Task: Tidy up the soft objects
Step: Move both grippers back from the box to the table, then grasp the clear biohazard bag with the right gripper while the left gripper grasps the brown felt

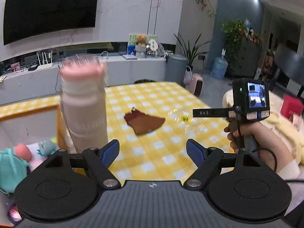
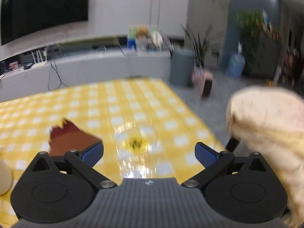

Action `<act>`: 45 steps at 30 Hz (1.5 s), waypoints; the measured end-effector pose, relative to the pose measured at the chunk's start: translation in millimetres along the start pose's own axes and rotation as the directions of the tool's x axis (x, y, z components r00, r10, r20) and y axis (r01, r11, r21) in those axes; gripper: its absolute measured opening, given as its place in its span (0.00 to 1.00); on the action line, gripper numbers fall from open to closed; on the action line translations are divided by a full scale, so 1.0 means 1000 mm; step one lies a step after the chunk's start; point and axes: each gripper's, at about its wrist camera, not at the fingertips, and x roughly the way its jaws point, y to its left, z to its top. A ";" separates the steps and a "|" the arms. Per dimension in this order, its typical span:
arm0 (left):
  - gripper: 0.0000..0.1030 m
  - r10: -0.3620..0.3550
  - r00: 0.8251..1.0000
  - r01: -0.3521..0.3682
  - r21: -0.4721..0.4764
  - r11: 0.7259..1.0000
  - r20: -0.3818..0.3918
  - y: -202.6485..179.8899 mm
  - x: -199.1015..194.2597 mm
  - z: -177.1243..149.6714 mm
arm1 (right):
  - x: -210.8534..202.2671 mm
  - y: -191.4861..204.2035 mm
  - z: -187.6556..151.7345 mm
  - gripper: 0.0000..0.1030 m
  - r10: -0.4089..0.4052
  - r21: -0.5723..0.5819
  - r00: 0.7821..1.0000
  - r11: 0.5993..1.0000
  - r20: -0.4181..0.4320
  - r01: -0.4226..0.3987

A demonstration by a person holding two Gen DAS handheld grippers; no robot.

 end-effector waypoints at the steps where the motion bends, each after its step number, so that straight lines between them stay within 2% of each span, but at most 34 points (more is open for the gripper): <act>1: 0.91 0.000 1.000 0.000 0.004 1.000 -0.009 -0.001 0.010 -0.005 | 0.009 -0.006 -0.007 0.97 0.009 0.027 1.000 1.000 -0.026 -0.008; 4: 0.91 -0.001 1.000 0.001 -0.010 1.000 -0.019 -0.006 0.027 -0.014 | 0.026 -0.011 -0.021 0.97 0.051 0.062 0.995 0.997 -0.083 -0.046; 7: 0.91 -0.032 0.999 0.031 -0.036 0.999 -0.017 -0.013 0.036 -0.019 | 0.049 -0.013 -0.027 0.97 0.030 0.051 0.992 0.998 -0.119 -0.024; 12: 0.91 -0.023 0.999 0.021 -0.041 0.999 -0.046 -0.016 0.051 -0.022 | 0.085 -0.016 -0.021 0.97 0.084 0.155 0.979 0.986 -0.186 -0.055; 14: 0.91 -0.010 0.999 0.009 -0.032 0.999 -0.044 -0.015 0.055 -0.023 | 0.093 -0.007 -0.016 0.97 0.102 0.110 0.978 0.990 -0.180 -0.083; 15: 0.91 -0.010 0.999 0.008 -0.037 0.999 -0.045 -0.015 0.059 -0.022 | 0.099 -0.001 -0.016 0.97 0.086 0.066 0.980 0.995 -0.180 -0.075; 17: 0.91 -0.021 0.998 0.017 -0.073 0.997 -0.052 -0.012 0.065 -0.021 | 0.112 0.010 -0.015 0.88 0.032 -0.011 0.977 0.999 -0.212 -0.035; 18: 0.91 -0.037 0.998 0.032 -0.088 0.996 -0.054 -0.011 0.066 -0.021 | 0.119 0.013 -0.014 0.87 0.023 -0.036 0.972 0.999 -0.234 -0.032; 21: 0.91 -0.078 0.996 0.074 -0.087 0.993 -0.042 -0.012 0.069 -0.018 | 0.123 0.017 -0.014 0.81 0.040 -0.073 0.970 0.996 -0.241 -0.059; 24: 0.91 -0.059 0.998 0.057 -0.057 0.997 -0.032 -0.018 0.081 -0.015 | 0.119 0.007 -0.013 0.61 0.074 0.010 0.962 0.997 -0.265 -0.074; 26: 0.91 -0.038 0.998 0.035 -0.060 0.998 -0.050 -0.020 0.093 -0.011 | 0.116 0.006 -0.009 0.32 0.044 -0.005 0.960 0.999 -0.278 -0.047; 27: 0.91 -0.040 0.997 0.036 -0.074 0.997 -0.059 -0.020 0.099 -0.009 | 0.113 0.004 -0.008 0.24 0.043 0.000 0.957 0.999 -0.288 -0.045; 28: 0.91 -0.055 0.996 0.048 -0.098 0.994 -0.066 -0.020 0.106 -0.007 | 0.111 0.001 -0.006 0.12 0.027 0.004 0.954 1.000 -0.299 -0.027; 30: 0.91 -0.091 0.993 0.082 -0.121 0.989 -0.072 -0.021 0.119 -0.001 | 0.109 -0.009 -0.005 0.08 0.017 0.028 0.948 1.000 -0.319 -0.008; 32: 0.91 -0.104 0.992 0.096 -0.104 0.990 -0.068 -0.027 0.135 0.005 | 0.110 -0.021 -0.005 0.00 0.055 0.080 0.939 0.996 -0.340 -0.029; 34: 0.91 -0.064 0.995 0.060 -0.060 0.996 -0.071 -0.034 0.153 0.011 | 0.102 -0.031 -0.004 0.00 0.062 0.113 0.937 0.993 -0.343 -0.024; 37: 0.91 0.015 0.998 -0.014 0.010 1.000 -0.062 -0.046 0.180 0.017 | 0.080 -0.043 0.002 0.00 0.027 0.130 0.953 0.991 -0.300 0.013; 41: 0.91 0.074 0.994 -0.064 0.128 0.990 -0.076 -0.057 0.219 0.023 | 0.056 -0.060 0.011 0.00 0.066 0.201 0.970 0.979 -0.233 -0.018; 43: 0.91 0.095 0.990 -0.079 0.145 0.986 -0.104 -0.057 0.238 0.024 | 0.051 -0.066 0.013 0.00 0.081 0.233 0.972 0.972 -0.219 -0.029; 45: 0.91 0.122 0.984 -0.107 0.117 0.987 -0.128 -0.051 0.256 0.026 | 0.052 -0.068 0.013 0.00 0.091 0.244 0.972 0.969 -0.217 -0.036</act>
